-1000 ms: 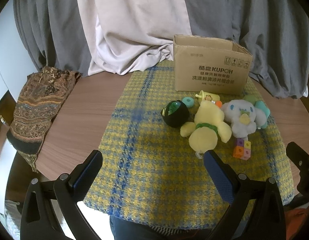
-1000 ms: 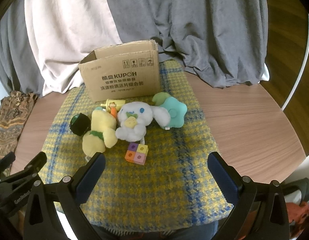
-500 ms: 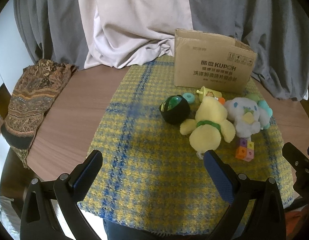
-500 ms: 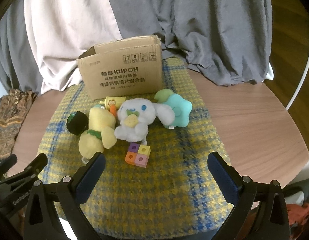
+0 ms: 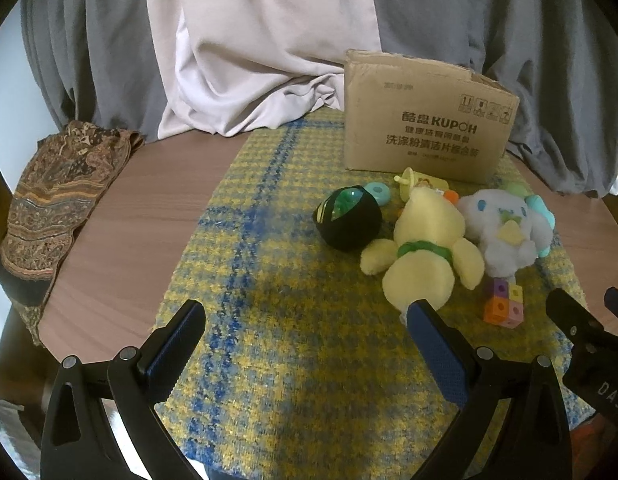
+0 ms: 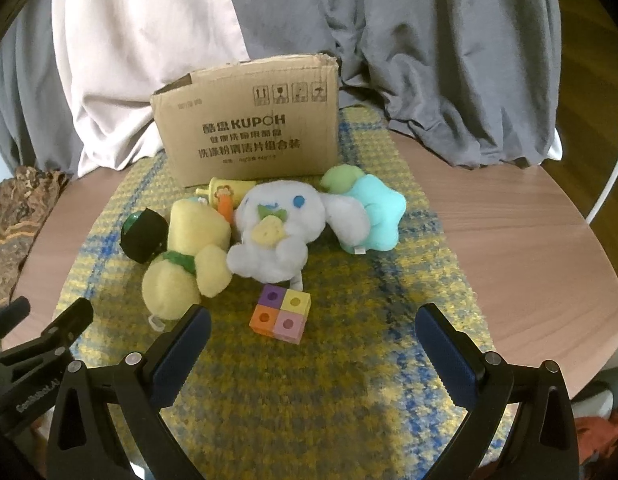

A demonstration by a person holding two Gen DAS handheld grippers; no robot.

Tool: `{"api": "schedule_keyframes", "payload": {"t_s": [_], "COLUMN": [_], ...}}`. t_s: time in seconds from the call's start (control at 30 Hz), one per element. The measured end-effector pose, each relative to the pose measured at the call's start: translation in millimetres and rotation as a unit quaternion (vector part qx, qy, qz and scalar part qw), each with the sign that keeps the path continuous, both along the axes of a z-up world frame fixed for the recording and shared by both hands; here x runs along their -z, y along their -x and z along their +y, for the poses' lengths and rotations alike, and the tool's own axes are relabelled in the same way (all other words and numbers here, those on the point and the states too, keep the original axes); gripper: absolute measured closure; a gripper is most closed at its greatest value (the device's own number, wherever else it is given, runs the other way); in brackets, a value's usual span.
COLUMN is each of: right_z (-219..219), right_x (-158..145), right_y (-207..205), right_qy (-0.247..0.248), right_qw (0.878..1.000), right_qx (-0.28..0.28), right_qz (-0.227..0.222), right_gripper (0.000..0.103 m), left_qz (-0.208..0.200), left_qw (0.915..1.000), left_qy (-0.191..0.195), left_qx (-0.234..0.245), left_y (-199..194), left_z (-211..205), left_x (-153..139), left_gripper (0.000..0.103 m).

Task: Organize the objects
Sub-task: 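Move the right tool toward the multicolour cube block while the left tool approaches the yellow plush chick, then close the right tool on the cube block while the left tool grasps the yellow plush chick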

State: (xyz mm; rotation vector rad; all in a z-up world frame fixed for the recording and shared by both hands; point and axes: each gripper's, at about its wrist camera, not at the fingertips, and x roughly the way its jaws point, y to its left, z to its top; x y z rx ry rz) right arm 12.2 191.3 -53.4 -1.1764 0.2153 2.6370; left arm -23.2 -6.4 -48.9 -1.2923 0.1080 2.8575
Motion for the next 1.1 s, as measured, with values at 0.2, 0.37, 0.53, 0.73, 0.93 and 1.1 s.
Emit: {"api": "schedule_keyframes", "payload": {"t_s": [0.2,0.37,0.53,0.73,0.93,1.1], "right_z": [-2.5,-5.9,-9.6,-11.9,-12.8,-11.1], "right_x": [19.3,31.8,41.3,53.7,64.0,73.3], "right_y": [11.5,19.2,26.5,34.5,40.5,46.5], "right_qy": [0.002,-0.007,-0.010,-0.002,0.003,0.017], "right_qw": [1.000,1.000,1.000,0.999,0.999,0.998], "right_qx": [-0.009,-0.013,-0.018,-0.021,-0.025,-0.031], "right_qz": [-0.010,-0.014,-0.021,-0.034,-0.044,-0.058], "right_gripper": [0.001,0.001,0.004,0.022,0.036,0.054], "left_qz": [0.008,0.008,0.007,0.007,0.004,0.005], "left_qw": [0.9999,0.9999,0.9999,1.0000,1.0000,0.9999], "left_qy": [0.008,0.011,0.008,0.002,0.002,0.001], "left_qx": [-0.002,-0.002,0.002,0.000,0.005,0.011], "left_y": [3.8,8.0,8.8,11.1,13.2,15.2], "left_z": [0.5,-0.5,-1.7,-7.0,-7.5,-5.1], "left_x": [12.0,23.0,29.8,33.6,37.4,38.6], "left_gripper": [0.000,0.000,0.000,0.000,0.000,0.000]}}
